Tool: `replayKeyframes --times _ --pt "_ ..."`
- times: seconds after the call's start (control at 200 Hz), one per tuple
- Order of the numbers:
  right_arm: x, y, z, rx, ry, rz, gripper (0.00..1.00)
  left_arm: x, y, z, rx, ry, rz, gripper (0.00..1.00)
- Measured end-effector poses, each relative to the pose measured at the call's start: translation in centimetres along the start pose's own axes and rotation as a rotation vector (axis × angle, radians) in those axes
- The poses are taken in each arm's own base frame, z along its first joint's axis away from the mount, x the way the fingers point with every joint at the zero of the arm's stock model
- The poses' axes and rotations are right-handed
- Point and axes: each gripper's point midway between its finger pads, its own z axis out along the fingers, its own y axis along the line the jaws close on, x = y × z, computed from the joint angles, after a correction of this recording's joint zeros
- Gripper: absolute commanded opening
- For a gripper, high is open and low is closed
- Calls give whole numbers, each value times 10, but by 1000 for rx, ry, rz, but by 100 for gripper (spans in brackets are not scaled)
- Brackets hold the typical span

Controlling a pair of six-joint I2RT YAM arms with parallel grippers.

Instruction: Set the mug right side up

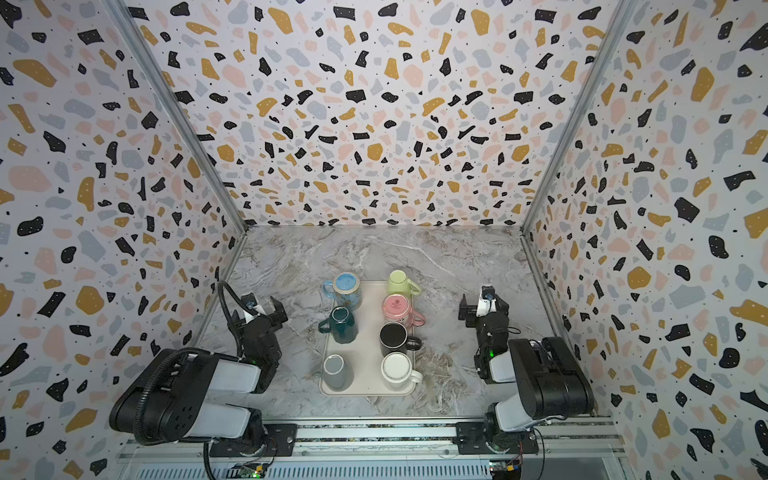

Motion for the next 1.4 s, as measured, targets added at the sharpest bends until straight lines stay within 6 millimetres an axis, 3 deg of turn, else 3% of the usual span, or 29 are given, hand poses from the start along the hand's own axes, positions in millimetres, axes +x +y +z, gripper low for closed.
replayKeyframes --times 1.216,1.292,1.402 --pt "0 0 0 0 0 0 98 -2 0 1 1 3 1 100" --pt "0 0 0 0 0 -2 98 -13 0 4 -15 7 1 100" --pt "-3 2 3 2 15 -12 96 -56 1 4 -27 -56 -56 100"
